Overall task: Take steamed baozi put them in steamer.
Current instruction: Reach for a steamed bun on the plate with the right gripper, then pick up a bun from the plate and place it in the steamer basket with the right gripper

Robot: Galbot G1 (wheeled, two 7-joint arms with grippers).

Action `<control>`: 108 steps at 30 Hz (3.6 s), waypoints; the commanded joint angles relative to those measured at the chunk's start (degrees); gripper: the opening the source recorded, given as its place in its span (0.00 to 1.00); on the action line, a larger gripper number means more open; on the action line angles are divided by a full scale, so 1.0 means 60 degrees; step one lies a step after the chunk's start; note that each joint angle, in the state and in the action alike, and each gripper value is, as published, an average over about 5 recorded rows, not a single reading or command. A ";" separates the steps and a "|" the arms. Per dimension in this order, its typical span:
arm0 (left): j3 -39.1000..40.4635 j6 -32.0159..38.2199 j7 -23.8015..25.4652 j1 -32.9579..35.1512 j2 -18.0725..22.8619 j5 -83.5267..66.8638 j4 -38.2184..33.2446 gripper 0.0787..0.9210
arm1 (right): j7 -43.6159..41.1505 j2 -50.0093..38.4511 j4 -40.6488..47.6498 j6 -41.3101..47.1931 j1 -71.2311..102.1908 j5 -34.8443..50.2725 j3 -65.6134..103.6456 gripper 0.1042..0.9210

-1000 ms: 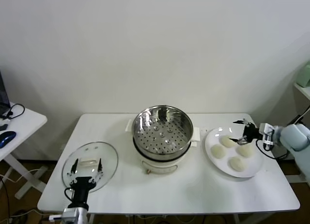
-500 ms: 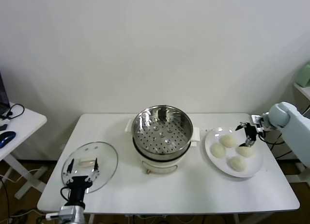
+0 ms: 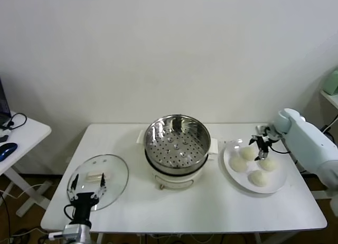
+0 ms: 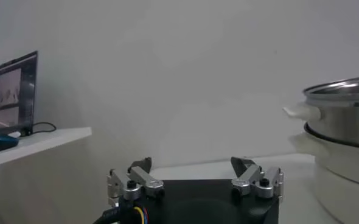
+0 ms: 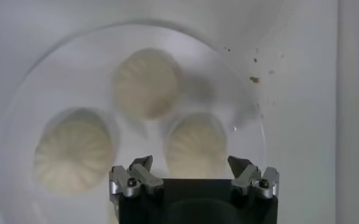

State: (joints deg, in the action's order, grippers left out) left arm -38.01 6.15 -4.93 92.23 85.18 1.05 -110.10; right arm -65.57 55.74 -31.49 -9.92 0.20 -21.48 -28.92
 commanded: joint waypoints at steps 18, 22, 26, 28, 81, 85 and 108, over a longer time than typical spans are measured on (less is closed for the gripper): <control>0.0001 0.0027 -0.0013 0.0046 0.0054 0.0021 0.0066 0.88 | 0.0178 0.0653 0.0815 -0.0175 -0.0089 -0.1180 0.0419 0.88; 0.0020 0.0035 -0.0013 0.0058 0.0050 0.0037 0.0067 0.88 | 0.0202 0.0669 0.0851 -0.0178 -0.0097 -0.1203 0.0464 0.85; 0.0042 0.0022 -0.0016 0.0045 0.0064 0.0068 0.0047 0.88 | 0.0227 0.0671 0.0840 -0.0178 -0.0062 -0.1214 0.0495 0.80; 0.0043 0.0016 -0.0017 0.0041 0.0069 0.0081 0.0041 0.88 | 0.0229 0.0672 0.0838 -0.0175 -0.0043 -0.1215 0.0508 0.79; 0.0132 -0.0294 -0.0322 0.0124 0.0208 0.0385 -0.0420 0.88 | -0.0496 -0.0281 -0.7871 -0.1564 -0.5659 0.0941 -0.5164 0.71; 0.0113 -0.0286 -0.0322 0.0187 0.0195 0.0404 -0.0467 0.88 | -0.0448 0.0496 -0.7608 -0.1535 -0.5285 0.0823 -0.5145 0.71; -0.0034 -0.0210 -0.0328 0.0405 0.0193 0.0288 -0.0492 0.88 | -0.0215 0.3186 -0.5504 -0.2759 -0.3270 -0.2014 -0.4671 0.71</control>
State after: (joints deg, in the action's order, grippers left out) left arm -38.23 4.87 -6.86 94.67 86.41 2.81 -113.11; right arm -66.88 71.45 -66.63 -24.05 -21.31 -28.31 -57.02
